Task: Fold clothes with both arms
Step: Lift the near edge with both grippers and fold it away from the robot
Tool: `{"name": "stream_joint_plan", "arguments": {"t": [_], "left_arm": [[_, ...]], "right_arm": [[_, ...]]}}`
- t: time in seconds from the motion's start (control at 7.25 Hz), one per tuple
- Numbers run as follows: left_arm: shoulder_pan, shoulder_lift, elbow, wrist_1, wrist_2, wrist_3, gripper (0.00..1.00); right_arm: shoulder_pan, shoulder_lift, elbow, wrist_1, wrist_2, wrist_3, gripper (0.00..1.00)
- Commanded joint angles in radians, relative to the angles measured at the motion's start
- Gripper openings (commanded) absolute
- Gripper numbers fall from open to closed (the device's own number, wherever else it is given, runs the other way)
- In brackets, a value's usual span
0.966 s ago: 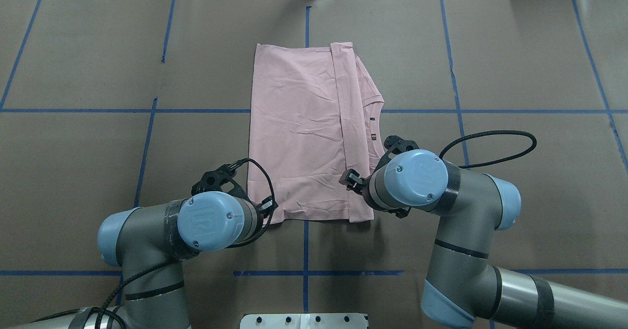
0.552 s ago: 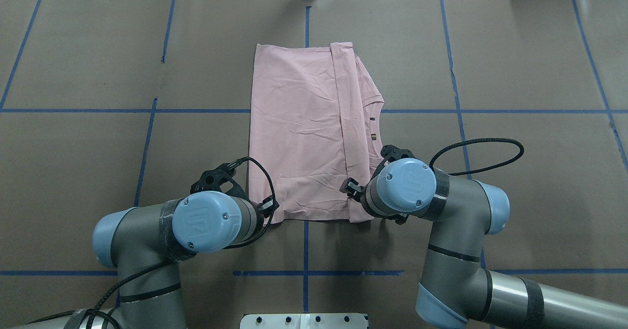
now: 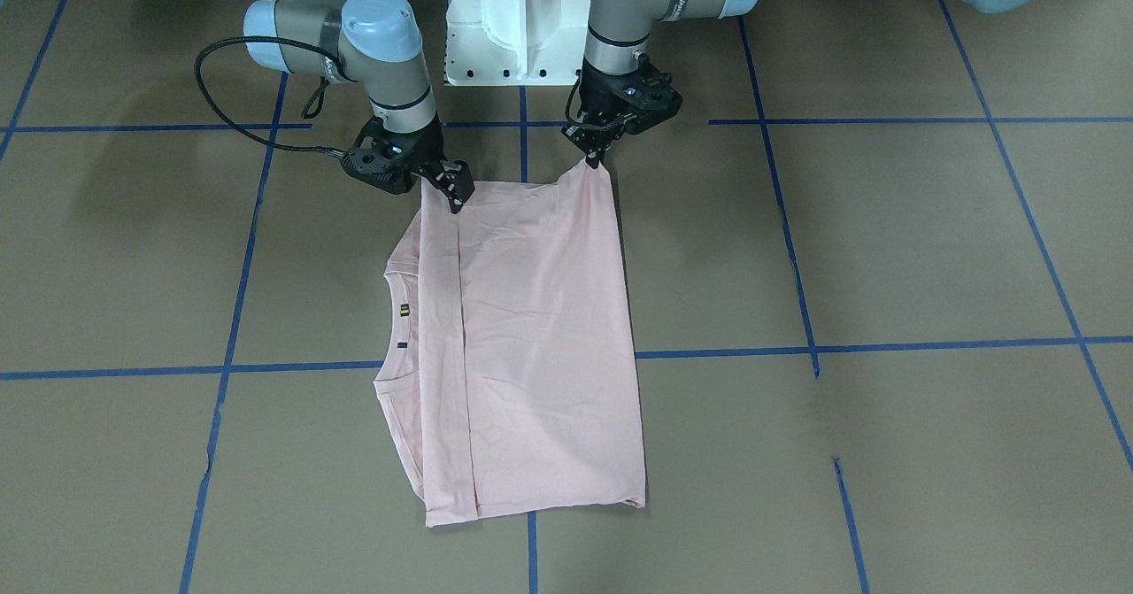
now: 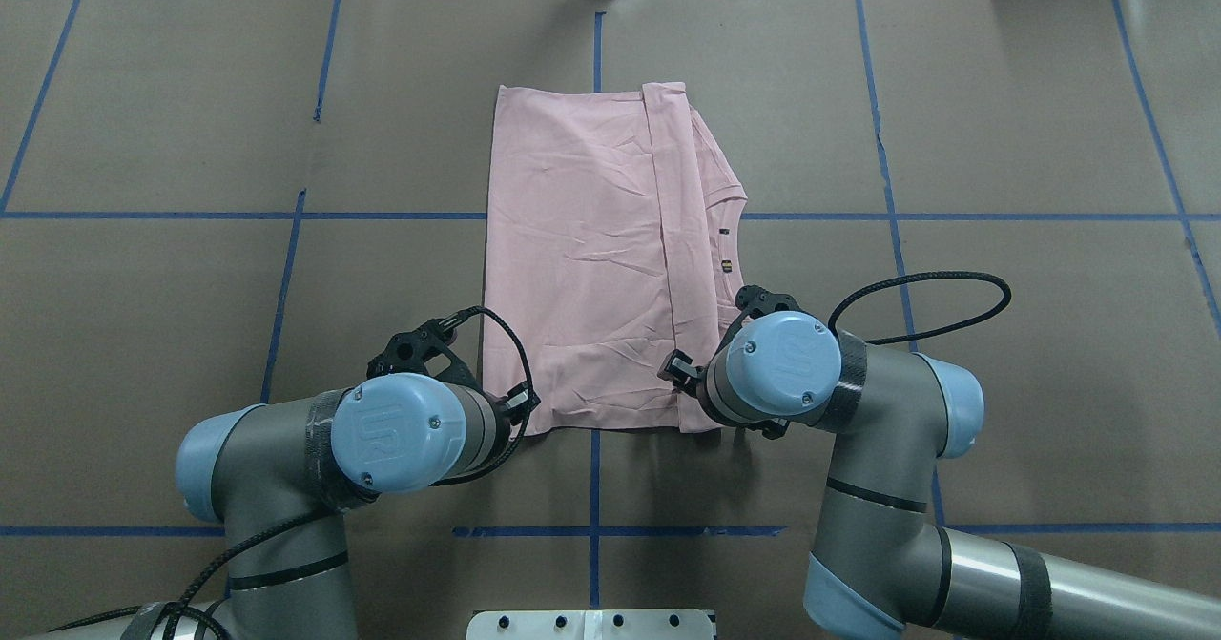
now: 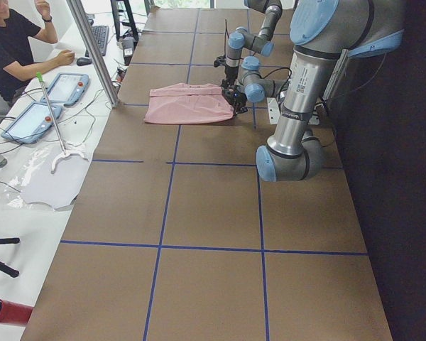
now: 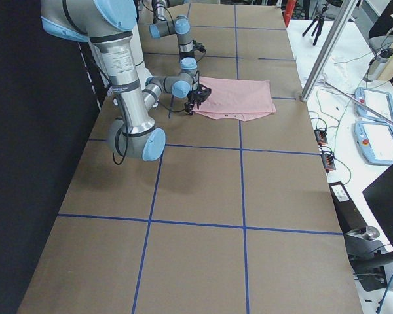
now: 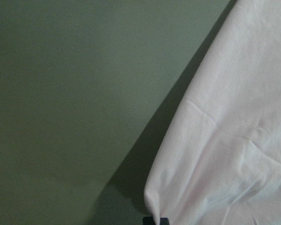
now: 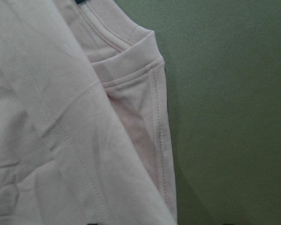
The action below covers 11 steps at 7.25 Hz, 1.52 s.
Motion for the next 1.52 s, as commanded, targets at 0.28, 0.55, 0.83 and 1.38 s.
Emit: {"name": "stream_joint_plan", "arguments": {"t": [0.28, 0.55, 0.83, 1.38], "left_arm": [[0.000, -0.001, 0.006, 0.000, 0.002, 0.000, 0.00], [0.000, -0.001, 0.006, 0.000, 0.002, 0.000, 0.00], [0.000, -0.001, 0.006, 0.000, 0.002, 0.000, 0.00], [0.000, -0.001, -0.003, 0.000, 0.002, 0.000, 0.00]], "right_arm": [[0.000, 0.002, -0.001, 0.002, 0.000, -0.003, 0.17], [0.000, 0.024, -0.002, -0.005, 0.000, -0.003, 0.00], [0.000, 0.034, -0.013, -0.006, 0.000, -0.003, 0.00], [0.011, 0.025, 0.033, 0.002, -0.003, -0.002, 0.00]]}}
